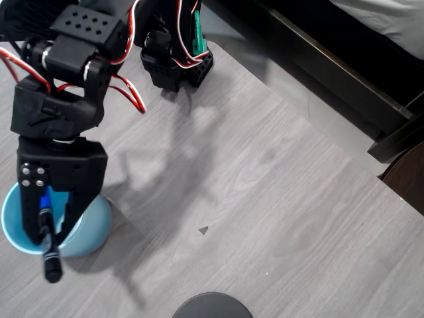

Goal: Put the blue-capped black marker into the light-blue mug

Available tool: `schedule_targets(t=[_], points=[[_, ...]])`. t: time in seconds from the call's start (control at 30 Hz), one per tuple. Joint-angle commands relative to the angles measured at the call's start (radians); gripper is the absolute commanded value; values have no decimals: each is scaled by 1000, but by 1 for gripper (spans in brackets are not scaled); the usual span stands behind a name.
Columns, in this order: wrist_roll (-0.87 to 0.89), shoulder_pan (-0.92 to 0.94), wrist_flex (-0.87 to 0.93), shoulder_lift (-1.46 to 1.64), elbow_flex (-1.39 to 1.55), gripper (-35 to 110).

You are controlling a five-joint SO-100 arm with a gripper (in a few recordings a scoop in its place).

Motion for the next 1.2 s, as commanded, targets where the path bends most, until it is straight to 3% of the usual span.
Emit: schedule_targets(t=[0.0,0.2,0.33,0.47,0.67,0.77,0.87,0.97,1.17], points=[[21,-26,-285,124,183,0],[21,-37,-305,115,216,1],[21,-31,-307,120,249,20],[15,-21,-307,124,267,26],[-29,-43,-301,199,299,27],[-164,-109,-307,327,367,18],[-380,-235,-308,525,488,0],[-577,-357,-212,712,581,0],[-785,-459,41,868,684,0]])
